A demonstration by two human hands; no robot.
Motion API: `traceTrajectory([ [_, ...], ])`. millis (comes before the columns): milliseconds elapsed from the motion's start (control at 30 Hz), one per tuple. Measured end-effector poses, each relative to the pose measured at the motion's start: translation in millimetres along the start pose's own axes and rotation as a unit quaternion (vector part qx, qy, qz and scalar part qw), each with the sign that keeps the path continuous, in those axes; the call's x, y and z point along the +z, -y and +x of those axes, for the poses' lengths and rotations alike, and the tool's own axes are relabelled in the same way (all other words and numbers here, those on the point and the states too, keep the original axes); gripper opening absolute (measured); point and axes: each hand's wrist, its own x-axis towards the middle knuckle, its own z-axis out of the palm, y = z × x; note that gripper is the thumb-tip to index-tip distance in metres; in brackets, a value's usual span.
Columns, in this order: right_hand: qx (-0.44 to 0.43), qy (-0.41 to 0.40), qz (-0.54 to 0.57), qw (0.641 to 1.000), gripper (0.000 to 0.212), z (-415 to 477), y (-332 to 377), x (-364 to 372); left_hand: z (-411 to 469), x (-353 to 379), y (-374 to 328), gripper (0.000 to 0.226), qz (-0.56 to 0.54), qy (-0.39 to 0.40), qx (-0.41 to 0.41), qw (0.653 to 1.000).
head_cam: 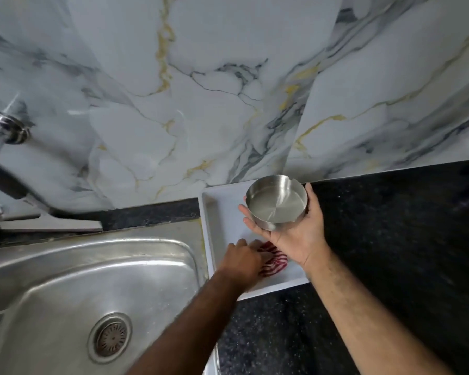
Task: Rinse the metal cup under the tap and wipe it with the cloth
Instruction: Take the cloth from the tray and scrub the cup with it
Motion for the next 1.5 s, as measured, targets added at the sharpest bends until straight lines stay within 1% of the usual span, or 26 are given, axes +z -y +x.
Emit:
traceTrajectory([
  [67,-0.004,0.001,-0.006,1.0,0.096,-0.1,5.6,-3.3,1.8,-0.4,2.8,0.043,-0.023,-0.005,-0.001,1.0],
  [133,-0.014,-0.014,-0.014,1.0,0.092,1.0,7.2,-3.2,-3.2,-9.9,5.0,0.032,-0.162,-0.056,-0.038,0.984],
  [167,-0.022,-0.026,-0.019,0.999,0.09,1.8,7.5,-3.2,-8.5,-17.0,7.1,0.026,-0.275,-0.114,-0.093,0.95],
  [233,-0.047,-0.041,-0.04,0.997,0.083,3.0,7.6,-1.3,-24.8,-34.4,20.6,0.02,-0.5,-0.226,-0.229,0.804],
  [267,-0.057,-0.043,-0.059,0.996,0.077,3.7,6.7,0.8,-36.3,-43.1,30.6,0.021,-0.553,-0.285,-0.256,0.74],
  [300,-0.061,-0.04,-0.086,0.994,0.072,5.7,3.2,5.5,-47.0,-51.0,41.3,0.025,-0.551,-0.346,-0.249,0.718],
  [367,-0.051,-0.034,-0.139,0.988,0.062,11.4,-13.8,19.8,-64.0,-69.0,57.6,0.023,-0.484,-0.426,-0.168,0.746],
  [433,-0.04,-0.04,-0.165,0.985,0.053,20.4,-42.2,36.1,-70.9,-86.1,64.8,0.019,-0.404,-0.43,-0.085,0.803],
  [500,-0.023,-0.036,-0.17,0.984,0.053,28.6,-77.8,55.2,-77.7,-99.0,71.2,0.02,-0.272,-0.429,-0.05,0.86],
  [567,-0.014,-0.04,-0.183,0.982,0.054,33.6,-107.4,72.8,-86.1,-109.3,83.5,0.017,-0.165,-0.427,-0.054,0.887],
  [667,-0.031,-0.03,-0.23,0.972,0.054,40.3,-129.2,90.9,-104.9,-125.7,101.7,0.013,-0.061,-0.303,-0.154,0.939],
  [733,-0.057,-0.033,-0.261,0.963,0.054,46.1,-141.7,97.5,-122.8,-130.3,120.1,0.005,-0.114,-0.148,-0.195,0.963],
  [800,-0.06,-0.028,-0.251,0.966,0.055,49.5,-154.0,99.3,-144.0,-134.2,138.8,0.017,-0.296,-0.056,-0.121,0.946],
  [833,-0.049,-0.023,-0.232,0.971,0.058,50.2,-161.7,99.5,-154.8,-135.6,145.2,0.018,-0.387,-0.061,-0.054,0.919],
  [900,-0.029,-0.008,-0.201,0.979,0.06,51.5,-179.0,101.9,-167.4,-135.8,154.1,0.01,-0.479,-0.164,0.019,0.862],
  [967,-0.027,-0.008,-0.21,0.977,0.053,56.1,-193.6,106.9,-165.1,-128.9,157.6,0.016,-0.366,-0.32,-0.019,0.874],
  [1033,-0.025,-0.018,-0.246,0.969,0.052,60.1,-203.8,118.5,-165.7,-119.9,162.9,0.016,-0.187,-0.385,-0.082,0.9],
  [1067,-0.024,-0.021,-0.257,0.966,0.057,62.0,-206.6,123.2,-170.0,-117.0,167.0,0.017,-0.139,-0.351,-0.105,0.92],
  [1133,-0.032,-0.033,-0.271,0.962,0.071,65.1,-205.2,126.6,-180.6,-116.8,178.9,0.016,-0.199,-0.199,-0.152,0.948],
  [1200,-0.043,-0.018,-0.248,0.968,0.073,65.5,-206.7,126.1,-194.8,-118.3,187.0,0.016,-0.419,-0.08,-0.079,0.901],
  [1233,-0.04,-0.005,-0.23,0.972,0.073,66.1,-209.7,125.6,-200.3,-119.9,188.4,0.018,-0.517,-0.085,-0.014,0.852],
  [1300,-0.039,0.013,-0.211,0.977,0.066,69.1,-220.7,130.5,-201.2,-126.6,188.1,0.015,-0.595,-0.193,0.029,0.78],
  [1333,-0.036,0.015,-0.211,0.977,0.058,71.0,-228.4,132.4,-200.1,-127.6,188.1,0.014,-0.555,-0.268,0.0,0.787],
  [1400,-0.025,0.002,-0.239,0.971,0.045,75.0,-239.2,136.3,-195.4,-123.3,192.1,0.017,-0.323,-0.389,-0.089,0.858],
  [1467,-0.02,-0.011,-0.272,0.962,0.042,80.4,-239.9,138.9,-199.1,-116.1,197.7,0.022,-0.131,-0.335,-0.131,0.924],
  [1500,-0.027,-0.018,-0.288,0.957,0.039,82.1,-236.1,137.9,-203.1,-115.9,200.5,0.023,-0.135,-0.257,-0.156,0.944],
])
